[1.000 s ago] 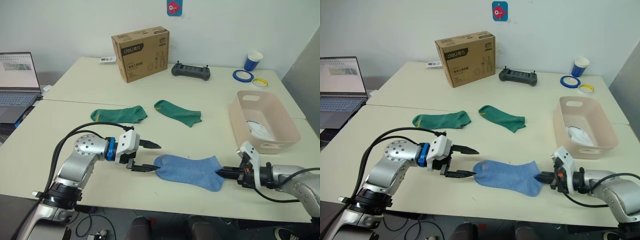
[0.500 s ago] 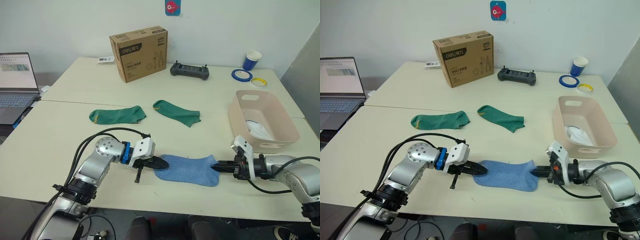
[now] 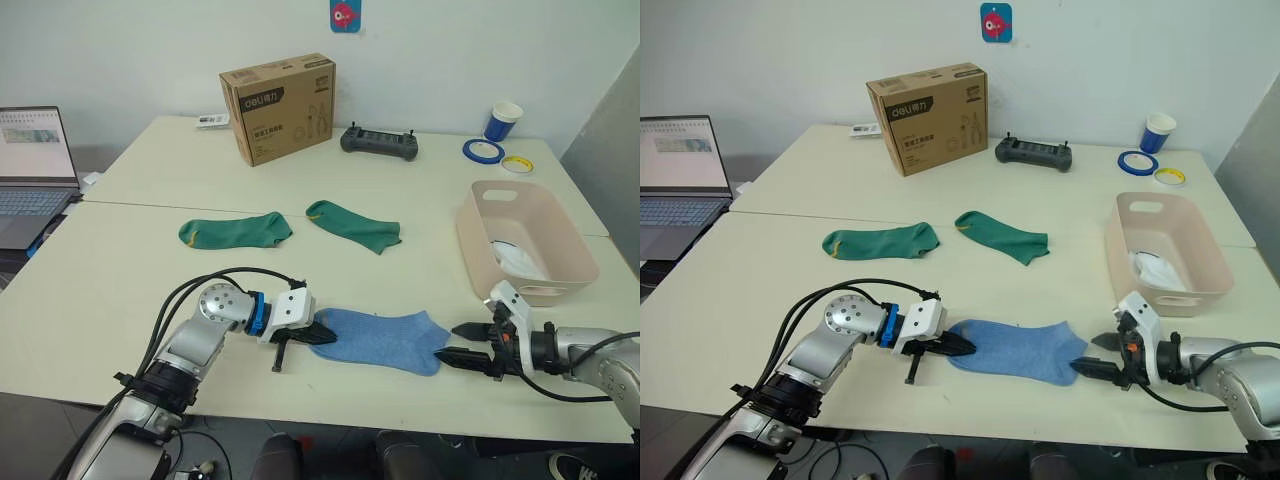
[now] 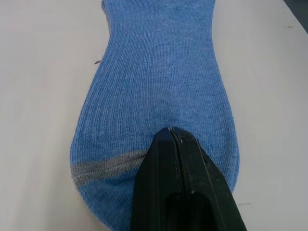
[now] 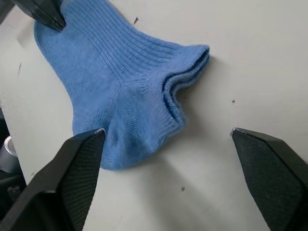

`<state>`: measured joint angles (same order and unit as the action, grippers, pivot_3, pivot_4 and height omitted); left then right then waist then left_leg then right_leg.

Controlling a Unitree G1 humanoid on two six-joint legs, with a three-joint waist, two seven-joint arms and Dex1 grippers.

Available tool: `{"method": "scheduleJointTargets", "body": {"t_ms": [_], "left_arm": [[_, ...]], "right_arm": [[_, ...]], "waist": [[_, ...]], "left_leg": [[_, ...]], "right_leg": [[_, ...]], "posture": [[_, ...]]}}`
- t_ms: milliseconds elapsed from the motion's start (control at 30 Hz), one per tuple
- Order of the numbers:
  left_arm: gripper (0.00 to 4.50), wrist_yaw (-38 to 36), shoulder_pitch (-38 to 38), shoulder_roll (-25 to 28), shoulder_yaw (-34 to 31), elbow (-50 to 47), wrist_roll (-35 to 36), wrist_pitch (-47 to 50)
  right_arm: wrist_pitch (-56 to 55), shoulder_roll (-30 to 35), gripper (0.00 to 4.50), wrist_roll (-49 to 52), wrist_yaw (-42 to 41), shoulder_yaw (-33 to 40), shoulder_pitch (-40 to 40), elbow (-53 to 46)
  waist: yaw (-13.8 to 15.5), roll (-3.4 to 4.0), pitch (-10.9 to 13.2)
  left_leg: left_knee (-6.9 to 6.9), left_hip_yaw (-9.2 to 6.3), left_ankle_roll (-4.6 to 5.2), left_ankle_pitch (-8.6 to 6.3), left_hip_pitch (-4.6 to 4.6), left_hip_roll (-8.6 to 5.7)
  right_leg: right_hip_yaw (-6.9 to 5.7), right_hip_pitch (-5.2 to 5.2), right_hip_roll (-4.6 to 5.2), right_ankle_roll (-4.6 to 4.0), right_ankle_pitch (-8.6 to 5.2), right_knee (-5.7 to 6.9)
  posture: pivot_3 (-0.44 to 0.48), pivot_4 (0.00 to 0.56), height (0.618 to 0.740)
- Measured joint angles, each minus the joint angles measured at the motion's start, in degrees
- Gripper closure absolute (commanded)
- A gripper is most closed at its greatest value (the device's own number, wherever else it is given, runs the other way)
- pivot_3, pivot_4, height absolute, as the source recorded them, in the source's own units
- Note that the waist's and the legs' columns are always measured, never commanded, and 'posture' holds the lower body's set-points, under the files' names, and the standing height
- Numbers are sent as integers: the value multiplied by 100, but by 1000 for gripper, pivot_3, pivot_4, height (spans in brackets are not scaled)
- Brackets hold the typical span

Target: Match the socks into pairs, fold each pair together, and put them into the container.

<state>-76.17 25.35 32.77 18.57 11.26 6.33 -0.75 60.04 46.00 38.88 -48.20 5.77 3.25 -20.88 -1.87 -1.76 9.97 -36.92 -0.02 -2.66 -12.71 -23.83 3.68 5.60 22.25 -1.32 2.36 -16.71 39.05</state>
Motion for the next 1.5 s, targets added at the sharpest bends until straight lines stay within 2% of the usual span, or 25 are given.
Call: {"method": "scheduleJointTargets", "body": {"t_ms": [200,300,667,1200,1500], "left_arm": [[4500,65,4,-32,24,2,-20,0],[4500,69,7,-34,25,1,-23,2],[4500,72,3,-30,29,-2,-25,12],[4500,-71,274,-54,10,-30,158,422],[4500,77,402,-219,129,390,-130,4]], "right_arm": [[636,-523,22,539,470,80,27,-284],[832,-722,577,752,645,167,49,-276],[1054,-807,4463,1130,980,631,247,-69],[1185,-835,4490,1533,1229,648,246,-144],[1273,-918,4490,1997,1397,658,469,-312]], "waist": [[-2,7,-5],[-2,8,-7],[-3,8,-7],[-5,7,-6],[-17,10,-7]], "left_leg": [[-3,5,0,0,1,-4],[-2,5,0,0,0,-4],[0,3,0,0,0,-3],[0,3,0,0,-6,-3],[5,0,0,0,-2,-1]], "right_leg": [[3,-1,4,3,2,0],[4,-1,4,3,2,-1],[3,0,3,3,1,-1],[2,5,3,3,1,-2],[1,3,0,2,1,-2]], "posture": [[0,150,740],[0,150,740],[0,150,740],[0,150,740],[0,150,740]]}}
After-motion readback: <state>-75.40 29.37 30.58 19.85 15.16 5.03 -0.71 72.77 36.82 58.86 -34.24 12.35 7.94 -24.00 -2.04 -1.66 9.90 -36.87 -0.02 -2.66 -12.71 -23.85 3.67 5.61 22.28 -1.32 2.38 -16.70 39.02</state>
